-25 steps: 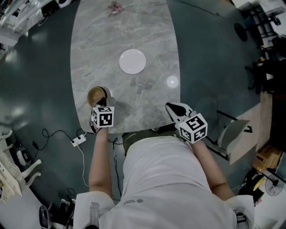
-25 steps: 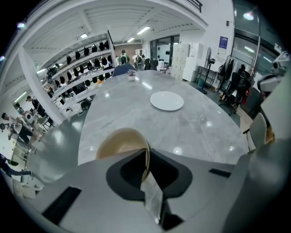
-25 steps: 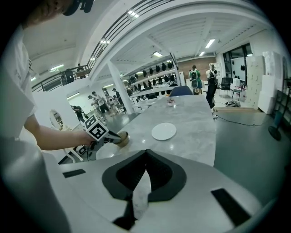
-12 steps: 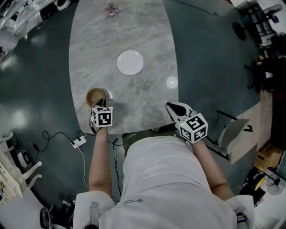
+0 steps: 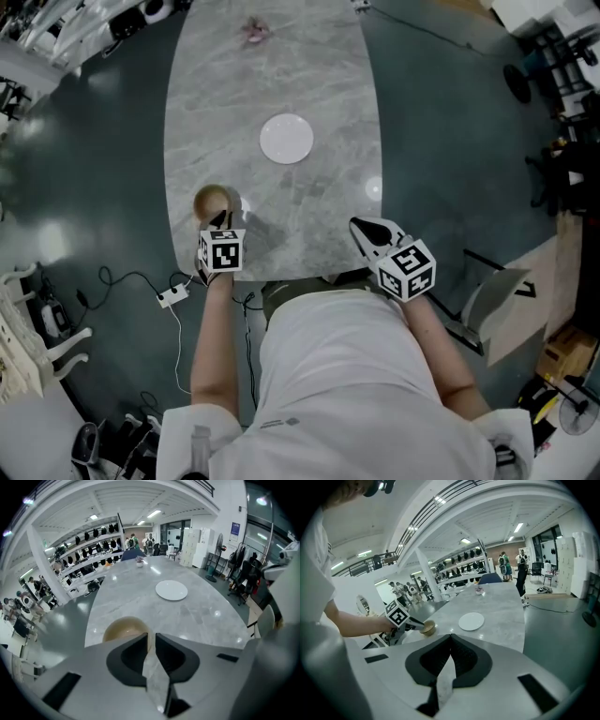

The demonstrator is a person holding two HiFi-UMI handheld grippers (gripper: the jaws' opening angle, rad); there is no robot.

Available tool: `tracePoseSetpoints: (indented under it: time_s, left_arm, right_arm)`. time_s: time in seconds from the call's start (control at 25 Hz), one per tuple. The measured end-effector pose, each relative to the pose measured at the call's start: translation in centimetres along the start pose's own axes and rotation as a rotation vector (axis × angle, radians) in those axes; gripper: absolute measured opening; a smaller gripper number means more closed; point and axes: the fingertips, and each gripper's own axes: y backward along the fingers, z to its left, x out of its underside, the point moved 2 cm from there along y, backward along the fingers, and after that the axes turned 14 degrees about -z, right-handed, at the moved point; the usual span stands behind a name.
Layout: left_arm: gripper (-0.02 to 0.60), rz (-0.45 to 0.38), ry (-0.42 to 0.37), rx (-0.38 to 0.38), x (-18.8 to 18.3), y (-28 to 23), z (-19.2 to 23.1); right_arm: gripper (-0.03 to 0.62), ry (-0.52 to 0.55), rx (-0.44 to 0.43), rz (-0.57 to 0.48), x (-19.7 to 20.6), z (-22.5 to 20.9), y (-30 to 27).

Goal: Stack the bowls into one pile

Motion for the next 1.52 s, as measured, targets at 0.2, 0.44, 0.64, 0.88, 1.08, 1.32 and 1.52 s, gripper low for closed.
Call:
tracePoseSetpoints:
  time_s: [0.2,0.44,0.64,0.88,1.08,1.32,1.52]
  left_arm:
    - [0.043,-0.045,0.027,-0.015,-1.5,2.2,-0.6]
    - [0.009,-0.1,0.083,-0.043,-3.2,5.6,-1.2]
    - [0.004,-0.156,0.111,-0.035,-4.9,7.9,-2.4]
    - [0.003,-0.266,0.172,-0.049,-7.8,10.7,-3.1]
    - [0.003,-0.358,0.204,-0.071,-9.8,14.0,-3.4]
    - [0.003,-0.482,0.236,-0.099,-11.7,17.2,-3.0]
    - [0.003,-0.57,0.259,-0.081,-12.8,19.5,-3.3]
  right_arm:
    - [0.011,0.006,-0.053,-0.028,-1.0,0.3,-0.6]
    - [0.011,0.022,-0.128,-0.053,-2.9,1.5,-1.7]
    - [0.01,0.045,-0.192,-0.087,-5.1,2.6,-2.6]
    - [0.009,0.079,-0.268,-0.135,-7.9,4.0,-3.9]
    - [0.009,0.093,-0.317,-0.175,-10.4,6.0,-3.2]
    - [0.009,0.129,-0.381,-0.211,-12.8,7.9,-3.4]
    - [0.009,0.138,-0.412,-0.237,-13.9,9.5,-3.2]
